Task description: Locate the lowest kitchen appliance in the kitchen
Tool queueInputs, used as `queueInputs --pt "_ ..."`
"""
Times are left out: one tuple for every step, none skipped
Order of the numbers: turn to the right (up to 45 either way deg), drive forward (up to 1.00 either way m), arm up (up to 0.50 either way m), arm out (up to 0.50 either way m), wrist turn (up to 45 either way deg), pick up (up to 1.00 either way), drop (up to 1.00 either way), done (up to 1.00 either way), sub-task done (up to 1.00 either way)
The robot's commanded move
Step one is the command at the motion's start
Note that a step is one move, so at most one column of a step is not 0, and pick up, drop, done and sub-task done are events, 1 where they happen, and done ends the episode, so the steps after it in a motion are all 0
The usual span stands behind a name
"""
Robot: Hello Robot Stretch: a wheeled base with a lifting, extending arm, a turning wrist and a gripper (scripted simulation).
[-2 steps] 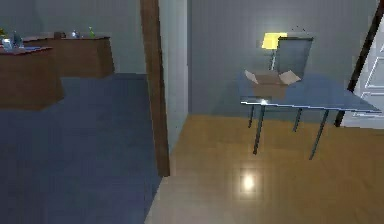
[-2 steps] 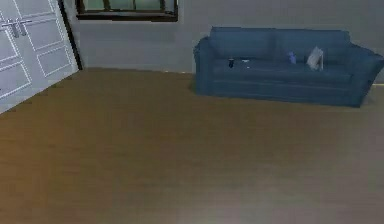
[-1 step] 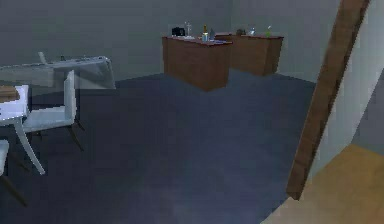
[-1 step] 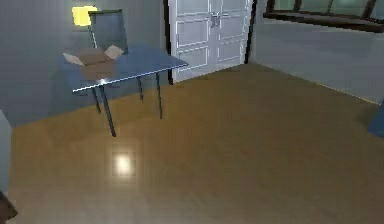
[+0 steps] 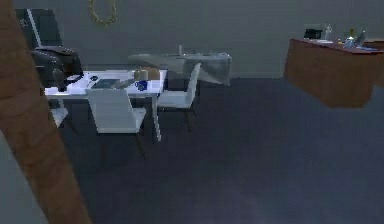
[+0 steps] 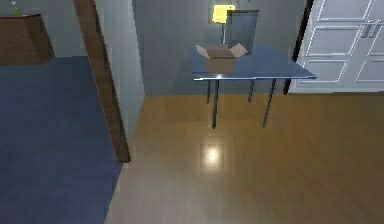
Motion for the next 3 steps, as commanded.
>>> queueInputs --pt "0.0 0.3 0.0 0.0 0.0 0.0 0.0 0.0 0.0" --pt "27.0 0.0 0.0 0.0 0.0 0.0 0.0 0.0 0.0" --pt "0.0 1.0 0.0 0.0 0.0 0.0 0.0 0.0 0.0"
